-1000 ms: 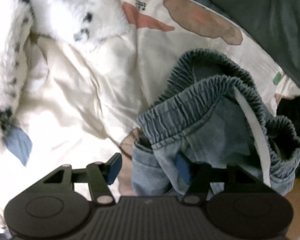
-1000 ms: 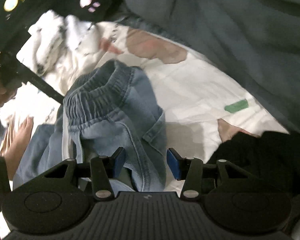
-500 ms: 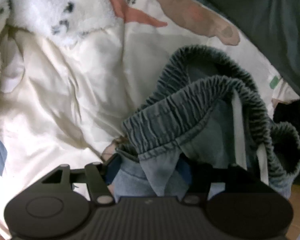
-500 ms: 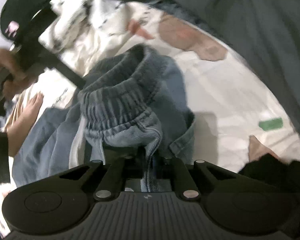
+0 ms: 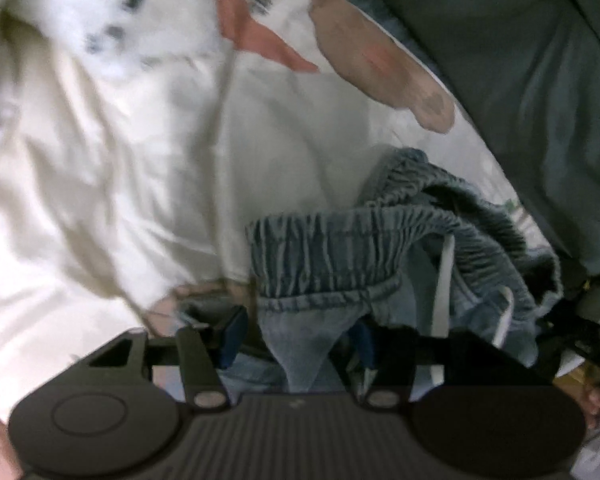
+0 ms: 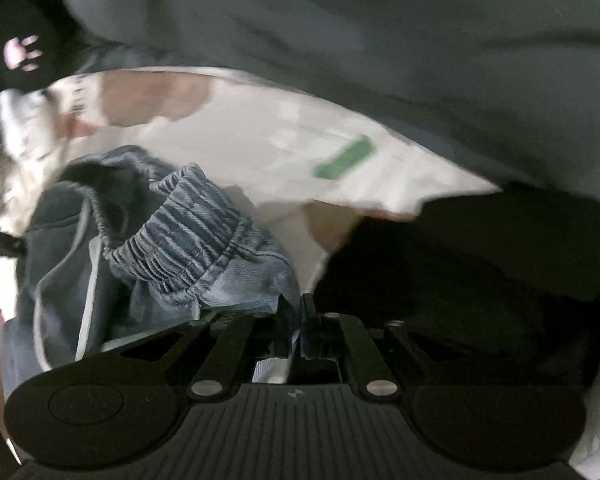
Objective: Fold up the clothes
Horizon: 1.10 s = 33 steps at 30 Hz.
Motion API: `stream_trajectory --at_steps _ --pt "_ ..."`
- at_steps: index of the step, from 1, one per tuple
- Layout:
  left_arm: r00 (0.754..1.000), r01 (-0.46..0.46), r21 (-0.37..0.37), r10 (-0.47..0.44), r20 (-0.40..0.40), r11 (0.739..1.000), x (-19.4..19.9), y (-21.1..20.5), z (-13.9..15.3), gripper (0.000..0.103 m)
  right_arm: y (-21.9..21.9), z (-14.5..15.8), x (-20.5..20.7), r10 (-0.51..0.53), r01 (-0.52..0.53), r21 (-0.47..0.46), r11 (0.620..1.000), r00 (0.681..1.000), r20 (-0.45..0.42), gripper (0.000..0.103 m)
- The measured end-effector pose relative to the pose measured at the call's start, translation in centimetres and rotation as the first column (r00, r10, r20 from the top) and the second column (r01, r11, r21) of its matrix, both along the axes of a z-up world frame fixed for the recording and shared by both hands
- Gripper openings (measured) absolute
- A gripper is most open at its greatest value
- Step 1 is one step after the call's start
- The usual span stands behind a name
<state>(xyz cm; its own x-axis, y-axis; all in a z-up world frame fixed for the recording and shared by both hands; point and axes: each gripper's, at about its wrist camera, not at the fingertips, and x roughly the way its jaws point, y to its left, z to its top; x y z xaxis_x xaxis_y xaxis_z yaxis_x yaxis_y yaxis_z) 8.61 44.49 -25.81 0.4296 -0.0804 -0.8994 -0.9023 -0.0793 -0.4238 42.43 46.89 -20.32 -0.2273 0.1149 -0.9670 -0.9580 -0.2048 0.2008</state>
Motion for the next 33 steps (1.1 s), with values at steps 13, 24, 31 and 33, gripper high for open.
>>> stream_trajectory --at_steps 13,24,31,33 --pt "0.983 0.168 0.165 -0.152 -0.108 0.972 2.8 3.7 2.6 0.01 0.9 -2.0 1.2 -0.126 0.126 -0.009 0.992 0.992 -0.027 0.001" --pt "0.877 0.458 0.226 -0.395 -0.274 0.86 3.6 11.0 6.7 0.007 4.1 0.2 -0.4 -0.15 0.153 0.046 0.987 0.987 -0.063 0.001" --pt "0.853 0.488 0.253 -0.395 -0.343 0.835 4.3 14.8 5.9 0.007 8.1 -0.2 -1.9 -0.118 0.122 0.075 0.99 0.992 -0.053 0.001" --pt "0.861 0.473 0.273 -0.373 -0.345 0.838 4.1 16.2 5.6 0.007 9.5 -0.6 -2.1 -0.124 0.128 0.087 0.988 0.991 -0.051 0.001"
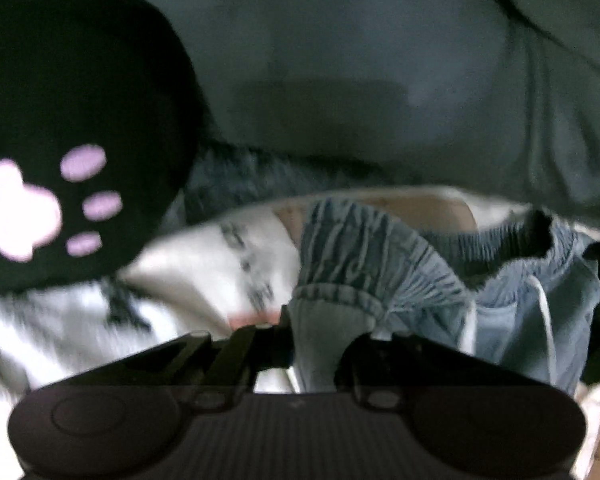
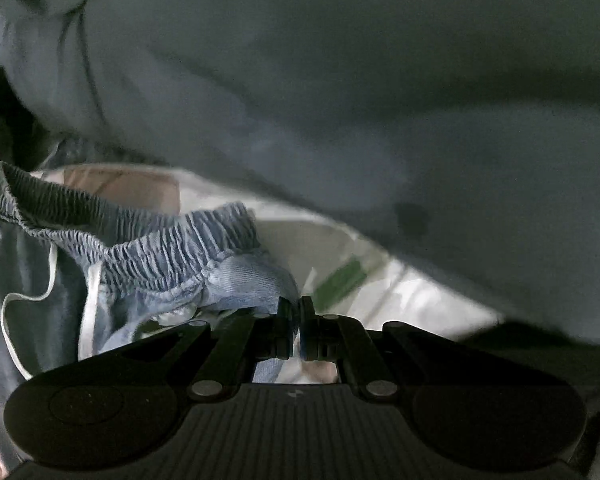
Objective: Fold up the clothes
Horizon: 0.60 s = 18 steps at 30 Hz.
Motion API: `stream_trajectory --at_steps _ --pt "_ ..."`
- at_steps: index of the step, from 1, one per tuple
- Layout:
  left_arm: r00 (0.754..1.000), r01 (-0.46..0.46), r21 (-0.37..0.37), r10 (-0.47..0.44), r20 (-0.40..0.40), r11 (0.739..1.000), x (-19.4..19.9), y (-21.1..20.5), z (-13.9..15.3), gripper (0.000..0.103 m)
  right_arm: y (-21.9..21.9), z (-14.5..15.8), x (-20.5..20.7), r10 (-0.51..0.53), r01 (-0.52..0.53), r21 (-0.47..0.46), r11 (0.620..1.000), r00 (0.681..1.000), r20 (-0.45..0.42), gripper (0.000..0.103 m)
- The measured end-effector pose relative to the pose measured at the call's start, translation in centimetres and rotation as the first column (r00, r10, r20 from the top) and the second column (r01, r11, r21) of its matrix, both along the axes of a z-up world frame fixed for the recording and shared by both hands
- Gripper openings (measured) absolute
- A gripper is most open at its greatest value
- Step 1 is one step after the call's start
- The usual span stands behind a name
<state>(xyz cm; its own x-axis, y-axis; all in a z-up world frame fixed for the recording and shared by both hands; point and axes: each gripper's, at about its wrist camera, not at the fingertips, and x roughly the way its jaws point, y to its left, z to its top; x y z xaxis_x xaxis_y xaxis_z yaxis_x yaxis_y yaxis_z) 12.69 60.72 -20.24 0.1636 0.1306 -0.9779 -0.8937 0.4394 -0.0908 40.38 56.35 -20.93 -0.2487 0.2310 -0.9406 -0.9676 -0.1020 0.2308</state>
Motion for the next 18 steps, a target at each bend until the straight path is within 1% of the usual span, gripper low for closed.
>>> stream_trajectory --at_steps 2,4,5,6,7,8,9,10,11,13,17,18 --pt "1.0 -0.002 0.01 0.002 -0.015 1.0 0.1 1.2 -0.8 0.007 0.9 -0.4 -0.5 0.005 -0.005 0.014 1.0 1.0 0.012 0.001" --pt "0.998 -0.017 -0.028 0.015 -0.064 0.999 0.5 1.8 -2.5 0.014 1.6 -1.2 -1.4 0.01 -0.011 0.018 1.0 0.999 0.036 0.001" --pt "0.996 -0.033 -0.063 0.027 -0.088 0.997 0.5 1.9 -3.3 0.021 1.7 -1.7 -1.4 -0.021 0.021 -0.002 1.0 1.0 0.021 0.001" --pt "0.993 -0.044 -0.078 0.035 -0.111 0.996 0.5 1.8 -3.9 0.026 1.8 -2.2 -1.4 -0.053 0.053 -0.024 0.998 0.999 0.007 0.001" --pt "0.991 -0.05 -0.07 0.041 -0.124 0.996 0.5 1.5 -4.0 0.028 1.9 -2.6 -1.3 -0.085 0.085 -0.044 0.995 0.996 -0.009 0.003" --pt "0.992 -0.057 -0.057 0.05 -0.118 0.997 0.2 1.0 -3.8 0.034 1.7 -2.7 -1.0 -0.124 0.121 -0.054 0.991 0.991 -0.043 0.005" --pt "0.991 -0.082 -0.055 0.076 -0.107 0.995 -0.3 0.5 -3.5 0.044 1.4 -2.4 -0.7 -0.14 0.137 -0.052 0.989 0.989 -0.057 0.006" --pt "0.99 -0.109 -0.054 0.104 -0.095 0.993 -0.8 0.1 -3.2 0.049 1.0 -2.2 -0.4 -0.155 0.152 -0.05 0.987 0.985 -0.071 0.012" --pt "0.988 -0.136 -0.054 0.131 -0.083 0.989 -1.3 -0.4 -2.9 0.055 0.6 -1.9 0.0 -0.161 0.157 -0.05 0.986 0.982 -0.093 0.028" --pt "0.982 -0.189 -0.058 0.187 -0.037 0.98 -2.8 -1.1 -2.1 0.057 -0.6 -0.9 1.1 -0.192 0.187 -0.047 0.981 0.972 -0.135 0.037" --pt "0.961 -0.274 -0.08 0.276 0.006 0.958 -5.0 -3.5 -0.9 0.057 -3.7 0.1 3.0 -0.27 0.263 -0.062 0.963 0.946 -0.18 0.037" --pt "0.955 -0.294 -0.084 0.297 0.015 0.952 -5.4 -4.0 -0.5 0.06 -4.7 0.3 3.3 -0.285 0.277 -0.069 0.958 0.94 -0.187 0.037"
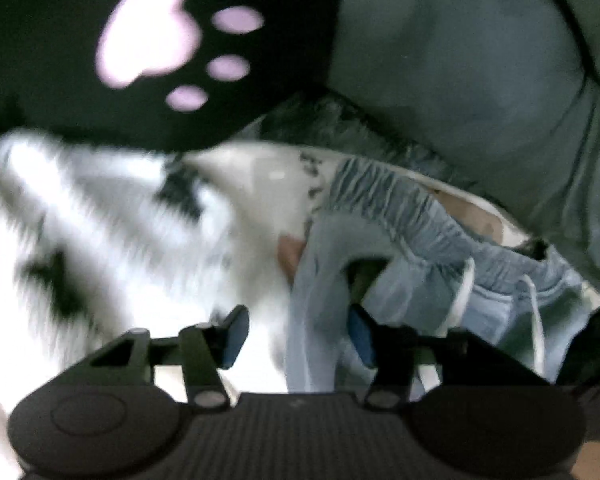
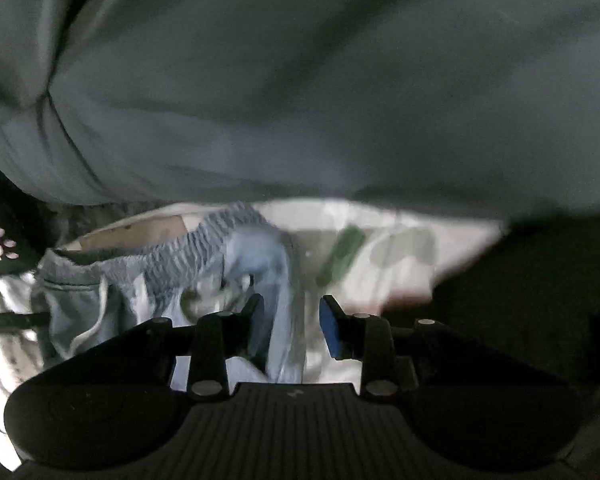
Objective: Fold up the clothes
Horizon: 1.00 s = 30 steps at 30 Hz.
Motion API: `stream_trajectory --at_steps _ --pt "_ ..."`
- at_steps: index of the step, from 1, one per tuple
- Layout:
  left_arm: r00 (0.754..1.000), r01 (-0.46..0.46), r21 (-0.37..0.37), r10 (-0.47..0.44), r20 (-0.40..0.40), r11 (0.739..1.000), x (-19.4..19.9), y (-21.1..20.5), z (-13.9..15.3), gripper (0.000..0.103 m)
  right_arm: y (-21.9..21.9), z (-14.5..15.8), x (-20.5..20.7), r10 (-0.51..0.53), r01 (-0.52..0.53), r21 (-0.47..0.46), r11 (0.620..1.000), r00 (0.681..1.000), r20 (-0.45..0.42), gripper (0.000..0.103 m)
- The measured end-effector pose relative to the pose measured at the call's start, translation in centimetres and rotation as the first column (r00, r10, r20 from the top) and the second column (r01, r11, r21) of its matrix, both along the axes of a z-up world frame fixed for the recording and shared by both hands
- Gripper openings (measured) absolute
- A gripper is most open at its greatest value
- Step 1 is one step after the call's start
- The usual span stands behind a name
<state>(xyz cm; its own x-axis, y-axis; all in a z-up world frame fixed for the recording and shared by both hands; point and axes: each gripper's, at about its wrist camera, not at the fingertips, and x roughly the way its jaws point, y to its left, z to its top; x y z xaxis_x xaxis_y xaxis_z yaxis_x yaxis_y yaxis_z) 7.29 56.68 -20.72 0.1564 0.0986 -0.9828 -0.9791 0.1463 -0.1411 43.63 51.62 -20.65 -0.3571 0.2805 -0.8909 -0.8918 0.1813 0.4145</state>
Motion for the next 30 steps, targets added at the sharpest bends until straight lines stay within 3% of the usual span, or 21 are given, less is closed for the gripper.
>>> stream_trajectory --at_steps 4,6,9,15,16,19,21,22,23,25,26,30 --pt "0.998 -0.047 -0.036 0.048 0.03 0.998 -1.3 -3.0 0.4 0.062 -4.6 -0.8 0.4 -0.039 0.037 -0.066 0.997 0.999 -0.036 0.038" --pt "0.997 -0.059 -0.066 0.061 0.037 0.996 -1.7 -4.8 -0.1 0.062 -6.6 -1.8 -0.5 -0.026 0.021 -0.11 0.994 0.998 -0.049 0.038" --pt "0.989 -0.084 -0.11 0.096 0.11 0.99 -1.8 -6.8 -0.9 0.063 -9.0 -3.1 -2.3 0.021 -0.033 -0.15 0.988 0.997 -0.08 0.04" --pt "0.978 -0.1 -0.146 0.124 0.168 0.984 -0.9 -9.0 -2.7 0.067 -10.3 -6.1 -4.8 0.058 -0.08 -0.2 0.976 0.992 -0.116 0.049" --pt "0.974 -0.103 -0.15 0.13 0.184 0.983 -0.8 -9.2 -2.8 0.066 -10.2 -6.5 -5.1 0.05 -0.087 -0.205 0.975 0.982 -0.18 0.049" --pt "0.969 -0.075 -0.179 0.114 0.219 0.981 -0.3 -9.8 -3.2 0.064 -10.1 -7.1 -5.6 0.038 -0.082 -0.206 0.975 0.977 -0.21 0.049" --pt "0.967 -0.058 -0.204 0.106 0.231 0.977 -0.2 -10.2 -3.4 0.063 -10.1 -7.3 -5.9 0.028 -0.079 -0.211 0.974 0.972 -0.233 0.043" --pt "0.967 -0.055 -0.21 0.105 0.233 0.976 -0.2 -10.4 -3.4 0.061 -10.1 -7.3 -6.0 0.021 -0.075 -0.215 0.974 0.97 -0.241 0.032" --pt "0.966 -0.054 -0.216 0.106 0.237 0.975 -0.2 -10.5 -3.5 0.056 -10.0 -7.2 -5.9 0.011 -0.069 -0.218 0.974 0.966 -0.257 0.013" --pt "0.969 -0.036 -0.223 0.089 0.232 0.974 -0.3 -10.8 -3.3 0.034 -9.9 -6.8 -5.9 0.004 -0.064 -0.219 0.974 0.964 -0.264 0.007" --pt "0.972 -0.018 -0.221 0.069 0.223 0.975 -0.2 -11.1 -3.0 0.014 -9.9 -6.6 -5.9 0.002 -0.062 -0.218 0.974 0.964 -0.266 0.003" --pt "0.982 0.02 -0.184 0.015 0.187 0.983 0.0 -10.5 -1.8 0.008 -9.8 -4.8 -5.8 0.031 -0.076 -0.193 0.978 0.974 -0.225 0.002"
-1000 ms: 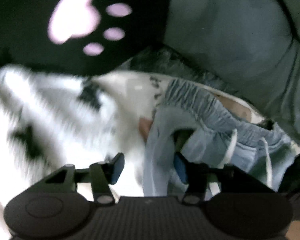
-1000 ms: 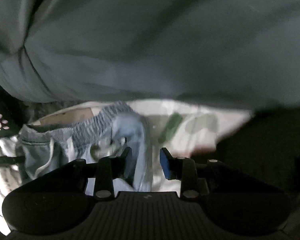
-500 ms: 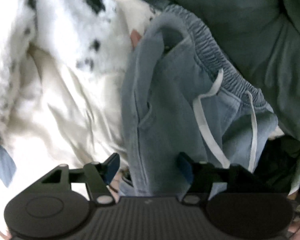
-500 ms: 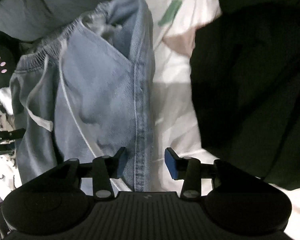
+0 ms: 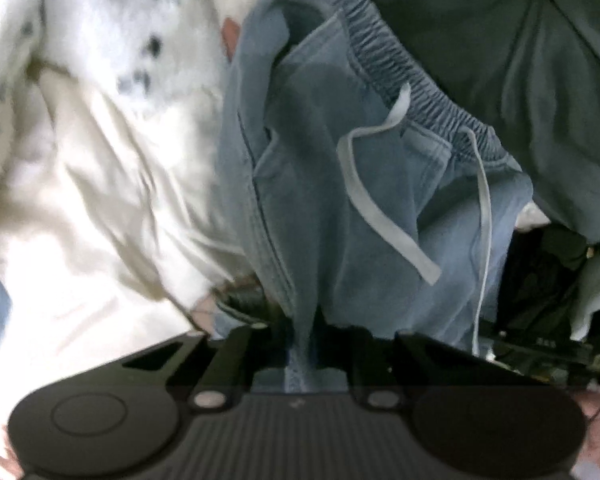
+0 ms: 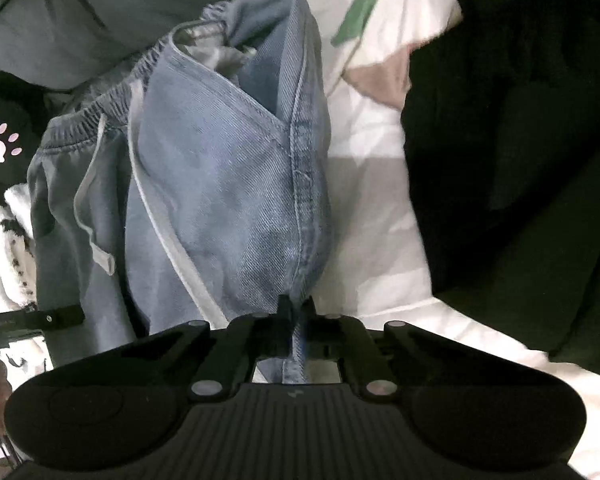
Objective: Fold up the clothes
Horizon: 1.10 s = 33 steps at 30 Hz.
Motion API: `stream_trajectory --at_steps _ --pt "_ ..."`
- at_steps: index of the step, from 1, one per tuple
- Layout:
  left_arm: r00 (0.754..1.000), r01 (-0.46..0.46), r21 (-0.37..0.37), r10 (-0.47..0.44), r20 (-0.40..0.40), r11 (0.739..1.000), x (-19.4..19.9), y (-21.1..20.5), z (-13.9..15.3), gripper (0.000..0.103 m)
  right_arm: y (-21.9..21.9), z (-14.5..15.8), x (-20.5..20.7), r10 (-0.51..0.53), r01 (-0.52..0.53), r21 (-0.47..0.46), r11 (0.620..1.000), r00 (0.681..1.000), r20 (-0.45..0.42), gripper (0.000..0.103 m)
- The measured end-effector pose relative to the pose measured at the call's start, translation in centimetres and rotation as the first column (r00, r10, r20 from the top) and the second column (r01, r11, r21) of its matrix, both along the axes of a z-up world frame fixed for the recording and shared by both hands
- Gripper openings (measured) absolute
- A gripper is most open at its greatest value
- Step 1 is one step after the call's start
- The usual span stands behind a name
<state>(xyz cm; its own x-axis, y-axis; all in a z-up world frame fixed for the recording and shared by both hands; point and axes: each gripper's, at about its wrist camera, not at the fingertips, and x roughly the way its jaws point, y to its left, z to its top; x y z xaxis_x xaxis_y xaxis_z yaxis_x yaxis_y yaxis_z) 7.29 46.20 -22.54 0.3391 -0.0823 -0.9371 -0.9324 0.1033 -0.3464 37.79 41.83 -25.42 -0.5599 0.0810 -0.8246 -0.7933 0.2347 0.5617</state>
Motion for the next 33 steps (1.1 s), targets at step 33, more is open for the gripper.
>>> stream_trajectory --at_steps 33 --pt "0.88 0.211 0.023 -0.18 -0.44 0.977 -6.7 7.5 2.6 0.008 1.9 2.2 5.0 0.194 -0.144 -0.163 0.976 0.914 0.356 0.008"
